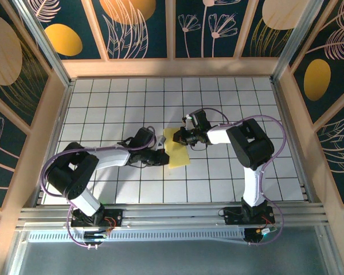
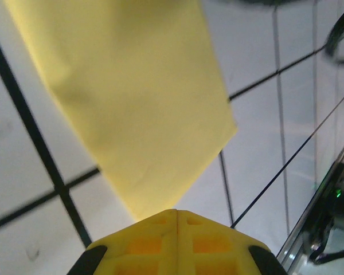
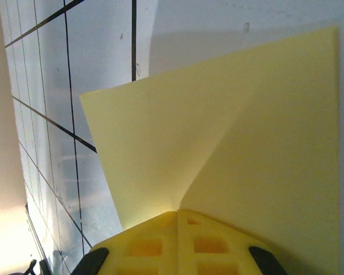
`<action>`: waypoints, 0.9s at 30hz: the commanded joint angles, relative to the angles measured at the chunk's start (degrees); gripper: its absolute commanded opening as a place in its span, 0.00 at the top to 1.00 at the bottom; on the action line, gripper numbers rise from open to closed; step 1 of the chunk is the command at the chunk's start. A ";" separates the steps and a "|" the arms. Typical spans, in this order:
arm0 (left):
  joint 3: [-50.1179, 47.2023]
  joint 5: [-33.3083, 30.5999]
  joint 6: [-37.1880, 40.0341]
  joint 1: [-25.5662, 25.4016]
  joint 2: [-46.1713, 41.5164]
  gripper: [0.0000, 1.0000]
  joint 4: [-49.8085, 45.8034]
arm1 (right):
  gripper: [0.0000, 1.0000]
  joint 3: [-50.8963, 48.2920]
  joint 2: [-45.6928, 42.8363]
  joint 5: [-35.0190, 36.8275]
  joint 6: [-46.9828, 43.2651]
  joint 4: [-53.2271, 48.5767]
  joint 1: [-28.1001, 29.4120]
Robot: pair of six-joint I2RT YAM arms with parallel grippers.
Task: Fold a paper plane with a square sheet of paper (fold left side to right side)
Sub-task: Hold the square sheet of paper at the center of the table.
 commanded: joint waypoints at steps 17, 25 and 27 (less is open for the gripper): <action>9.86 -5.06 3.75 0.87 13.64 1.00 -3.17 | 0.96 -0.46 0.08 4.39 -0.91 -6.42 0.76; 8.78 -5.58 3.52 0.87 13.11 1.00 -3.27 | 0.80 0.60 -7.62 5.72 -2.37 -8.79 -0.74; 9.05 -5.75 3.53 0.84 12.98 1.00 -3.33 | 0.79 -0.75 -10.72 6.20 -3.29 -10.31 -1.53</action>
